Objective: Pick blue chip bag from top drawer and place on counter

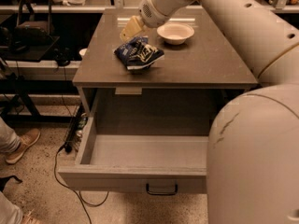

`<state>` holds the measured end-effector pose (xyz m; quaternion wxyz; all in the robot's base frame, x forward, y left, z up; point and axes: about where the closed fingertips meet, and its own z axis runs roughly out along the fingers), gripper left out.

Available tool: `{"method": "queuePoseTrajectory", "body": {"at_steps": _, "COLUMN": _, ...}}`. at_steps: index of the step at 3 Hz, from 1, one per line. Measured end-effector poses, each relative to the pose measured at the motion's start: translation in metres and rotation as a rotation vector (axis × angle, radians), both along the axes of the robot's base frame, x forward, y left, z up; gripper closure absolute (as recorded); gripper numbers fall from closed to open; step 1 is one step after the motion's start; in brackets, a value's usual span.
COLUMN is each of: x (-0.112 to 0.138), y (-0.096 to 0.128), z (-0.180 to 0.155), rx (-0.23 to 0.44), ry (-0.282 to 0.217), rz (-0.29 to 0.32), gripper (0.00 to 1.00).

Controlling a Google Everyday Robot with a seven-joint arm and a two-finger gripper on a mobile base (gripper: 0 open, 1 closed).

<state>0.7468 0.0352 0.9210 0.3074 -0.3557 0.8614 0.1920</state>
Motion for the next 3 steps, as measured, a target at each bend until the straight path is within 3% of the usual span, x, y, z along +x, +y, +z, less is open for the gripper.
{"method": "queuePoseTrajectory", "body": {"at_steps": 1, "x": 0.000, "y": -0.024, "z": -0.008, "rx": 0.024, "ry": 0.009, "rz": -0.016, "gripper": 0.00}}
{"method": "queuePoseTrajectory", "body": {"at_steps": 2, "x": -0.009, "y": -0.079, "z": -0.012, "rx": 0.028, "ry": 0.022, "rz": -0.035, "gripper": 0.00}}
{"method": "queuePoseTrajectory", "body": {"at_steps": 3, "x": -0.021, "y": -0.137, "z": -0.011, "rx": 0.045, "ry": 0.029, "rz": -0.101, "gripper": 0.00}}
